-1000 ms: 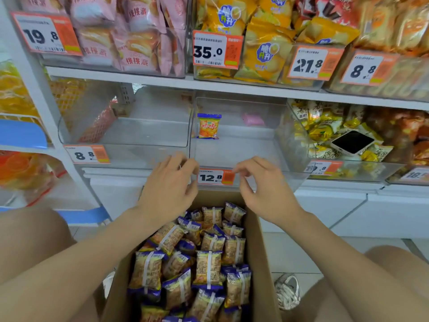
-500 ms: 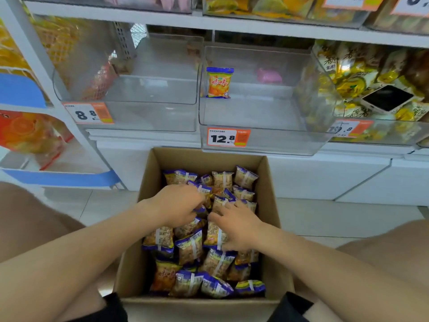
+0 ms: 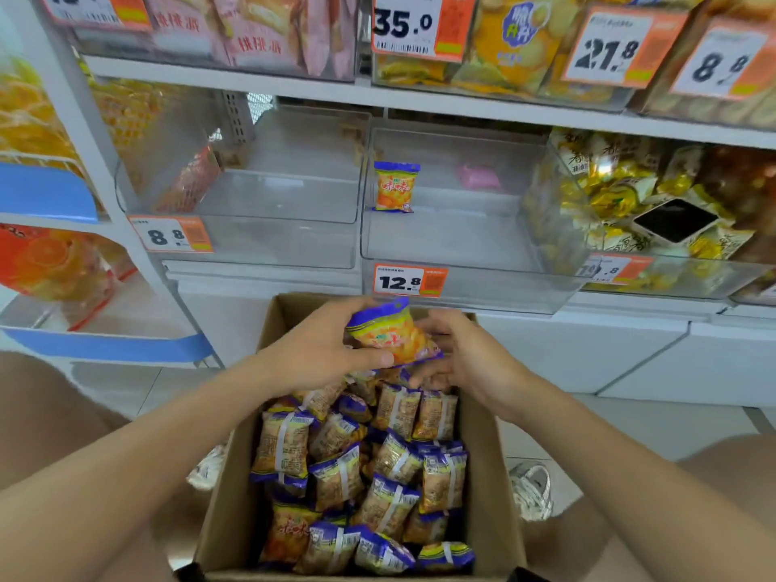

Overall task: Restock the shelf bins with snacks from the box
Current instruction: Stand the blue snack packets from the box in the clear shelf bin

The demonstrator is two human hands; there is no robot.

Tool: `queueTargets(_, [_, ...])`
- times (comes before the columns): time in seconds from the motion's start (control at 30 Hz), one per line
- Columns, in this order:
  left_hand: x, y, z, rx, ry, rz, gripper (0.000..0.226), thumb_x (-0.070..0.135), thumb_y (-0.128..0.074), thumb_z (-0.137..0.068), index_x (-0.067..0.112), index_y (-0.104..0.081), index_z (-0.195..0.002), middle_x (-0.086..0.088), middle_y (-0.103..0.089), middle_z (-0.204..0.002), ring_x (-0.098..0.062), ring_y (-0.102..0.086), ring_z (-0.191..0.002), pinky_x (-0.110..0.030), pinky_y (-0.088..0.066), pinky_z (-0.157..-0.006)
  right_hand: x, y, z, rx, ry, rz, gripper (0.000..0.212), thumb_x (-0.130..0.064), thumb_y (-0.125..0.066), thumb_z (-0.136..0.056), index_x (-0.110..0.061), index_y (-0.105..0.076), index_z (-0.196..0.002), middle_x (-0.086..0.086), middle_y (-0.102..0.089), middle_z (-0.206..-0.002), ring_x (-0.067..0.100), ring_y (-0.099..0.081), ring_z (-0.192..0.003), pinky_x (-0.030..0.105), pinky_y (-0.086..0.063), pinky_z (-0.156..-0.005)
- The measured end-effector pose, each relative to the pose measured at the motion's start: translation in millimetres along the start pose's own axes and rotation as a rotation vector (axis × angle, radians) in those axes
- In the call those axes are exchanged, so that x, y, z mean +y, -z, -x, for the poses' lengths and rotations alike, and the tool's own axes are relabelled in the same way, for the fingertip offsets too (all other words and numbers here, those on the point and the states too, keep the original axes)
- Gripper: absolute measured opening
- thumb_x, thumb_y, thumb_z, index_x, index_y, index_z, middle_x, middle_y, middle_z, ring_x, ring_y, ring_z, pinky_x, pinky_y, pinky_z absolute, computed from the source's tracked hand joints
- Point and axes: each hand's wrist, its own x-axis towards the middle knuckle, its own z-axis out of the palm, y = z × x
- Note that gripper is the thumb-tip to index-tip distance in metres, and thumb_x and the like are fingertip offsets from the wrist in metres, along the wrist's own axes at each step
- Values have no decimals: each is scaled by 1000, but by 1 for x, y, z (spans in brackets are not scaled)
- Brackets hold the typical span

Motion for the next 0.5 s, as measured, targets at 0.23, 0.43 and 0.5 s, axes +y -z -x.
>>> queueTargets(0.23, [39, 17, 6, 12, 103, 349, 41, 21, -85, -85, 17, -71, -123, -4, -79, -110, -21, -76, -104, -35, -62, -88, -28, 6, 26, 106, 382, 85, 23, -23, -67, -102, -20, -71, -124, 0, -78, -114, 17, -73, -107, 30, -56, -91])
queueTargets(0.43, [52, 18, -5, 170, 58, 434, 43, 22, -83, -86, 21, -67, -126, 0, -79, -109, -17, -77, -101, -31, -63, -87, -42, 7, 15, 184, 447, 88, 29, -18, -69, -101, -23, -66, -129, 3, -79, -104, 17, -75, -101, 34, -59, -88])
queueTargets(0.5, [59, 26, -13, 242, 3, 334, 34, 28, -82, -87, 26, -70, -119, 8, -79, -106, -5, -74, -98, -13, -56, -80, -58, 10, 11, 199, 508, 80, 28, -23, -72, -98, -21, -68, -126, 5, -80, -99, 20, -77, -97, 37, -61, -88])
